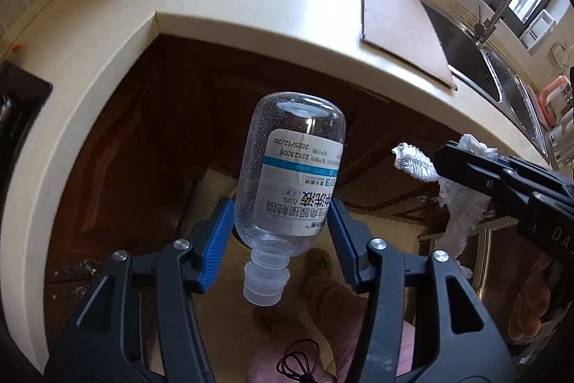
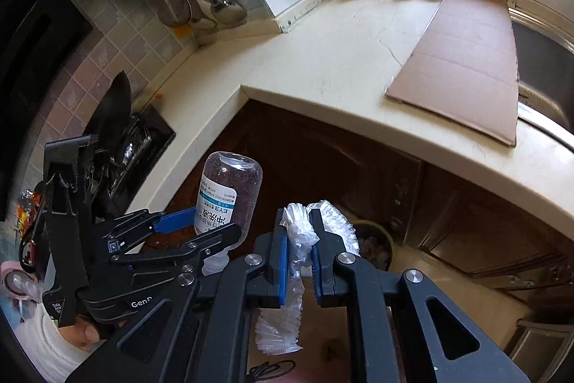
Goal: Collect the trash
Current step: 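Carry water bottle and plastic bag down over the bin and open both tools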
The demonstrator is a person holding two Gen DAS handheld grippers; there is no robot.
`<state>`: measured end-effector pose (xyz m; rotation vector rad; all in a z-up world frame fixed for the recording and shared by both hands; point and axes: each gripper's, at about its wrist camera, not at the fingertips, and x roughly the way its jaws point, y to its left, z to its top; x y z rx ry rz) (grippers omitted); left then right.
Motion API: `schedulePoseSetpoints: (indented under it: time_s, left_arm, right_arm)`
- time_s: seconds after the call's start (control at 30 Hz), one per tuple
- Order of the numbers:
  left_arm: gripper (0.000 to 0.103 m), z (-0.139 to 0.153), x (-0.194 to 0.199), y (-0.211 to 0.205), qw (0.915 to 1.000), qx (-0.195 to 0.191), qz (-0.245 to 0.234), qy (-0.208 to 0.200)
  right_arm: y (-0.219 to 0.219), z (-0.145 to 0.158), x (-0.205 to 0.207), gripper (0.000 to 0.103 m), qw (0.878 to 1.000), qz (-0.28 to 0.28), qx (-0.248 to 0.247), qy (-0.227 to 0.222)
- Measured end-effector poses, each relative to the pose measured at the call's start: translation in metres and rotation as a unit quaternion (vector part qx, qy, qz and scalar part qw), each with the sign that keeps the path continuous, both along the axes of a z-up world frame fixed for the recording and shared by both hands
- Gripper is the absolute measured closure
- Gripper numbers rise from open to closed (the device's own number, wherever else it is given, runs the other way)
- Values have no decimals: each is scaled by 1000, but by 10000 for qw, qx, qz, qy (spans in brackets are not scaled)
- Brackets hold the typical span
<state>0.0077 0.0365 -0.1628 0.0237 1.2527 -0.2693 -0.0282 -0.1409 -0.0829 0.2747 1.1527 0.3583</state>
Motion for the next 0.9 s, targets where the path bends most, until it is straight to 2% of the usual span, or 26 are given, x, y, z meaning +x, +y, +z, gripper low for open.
schedulePoseSetpoints:
  time_s: [0.37, 0.67, 0.87, 0.9]
  left_arm:
    - [52, -153, -6, 12, 9948, 23, 598, 820]
    - [52, -293, -1, 33, 9826, -158, 1352, 1267]
    - [50, -355, 4, 26, 9813, -50, 1284, 1432]
    - [48, -362, 7, 24, 9811, -74, 1236, 1486]
  right_arm:
    - [18, -160, 2, 93, 9952, 221, -136, 947]
    - [26, -309, 13, 92, 9887, 221, -206, 1471]
    - [34, -385, 29, 92, 9847, 255, -402, 1677]
    - [36, -394, 31, 88, 9837, 280, -460, 1713]
